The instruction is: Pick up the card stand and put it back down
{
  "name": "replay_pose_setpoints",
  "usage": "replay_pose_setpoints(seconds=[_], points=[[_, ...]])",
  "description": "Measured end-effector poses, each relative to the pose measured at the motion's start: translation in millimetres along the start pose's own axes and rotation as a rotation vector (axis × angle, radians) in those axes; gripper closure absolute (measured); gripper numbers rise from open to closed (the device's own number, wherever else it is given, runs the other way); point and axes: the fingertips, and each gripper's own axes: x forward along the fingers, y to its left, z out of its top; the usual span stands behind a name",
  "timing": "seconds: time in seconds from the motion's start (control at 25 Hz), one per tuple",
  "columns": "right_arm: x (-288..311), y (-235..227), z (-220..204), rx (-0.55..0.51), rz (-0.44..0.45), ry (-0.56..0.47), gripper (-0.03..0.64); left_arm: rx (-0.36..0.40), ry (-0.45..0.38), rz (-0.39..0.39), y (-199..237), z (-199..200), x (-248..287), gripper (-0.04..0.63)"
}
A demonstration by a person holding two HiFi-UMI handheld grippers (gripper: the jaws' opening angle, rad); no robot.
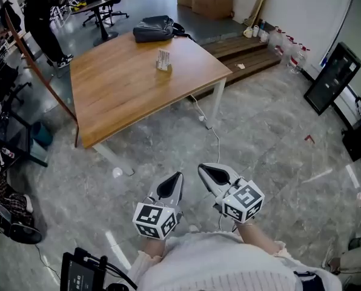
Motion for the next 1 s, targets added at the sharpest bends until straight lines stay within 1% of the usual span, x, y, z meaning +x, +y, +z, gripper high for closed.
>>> replay_pose_setpoints(seconds=[0.16, 0.24, 0.36, 0.48, 0.6, 0.68, 0.76, 1.0], points=[[29, -18, -5, 0.012, 0.012, 0.018, 0.618, -0.002, 0.026, 0.0, 24, -2, 24, 0.586], [49, -29, -3, 0.015, 0.011, 0.024, 0.618, 0.002, 0.03, 0.004, 42, 4, 38, 0.586], [86, -51, 7, 0.013, 0.009, 0.03, 0.618, 0.008, 0.019, -0.012, 71, 24, 64, 0.586], [128, -70, 23, 0.021, 0.012, 0.011, 0.618, 0.003, 0.016, -0.033, 104, 45, 93, 0.586], [171, -87, 44, -0.01, 0.015, -0.013, 0.618, 0.023, 0.014, -0.069, 134, 69, 122, 0.586], [198, -102, 58, -0.03, 0.001, -0.023, 0.618, 0.036, 0.005, -0.085, 156, 86, 139, 0.586], [219, -117, 65, -0.023, -0.023, -0.026, 0.618, 0.039, 0.006, -0.098, 175, 97, 153, 0.586], [266, -152, 55, 0.03, -0.07, 0.041, 0.618, 0.024, 0.054, -0.108, 221, 99, 189, 0.586]])
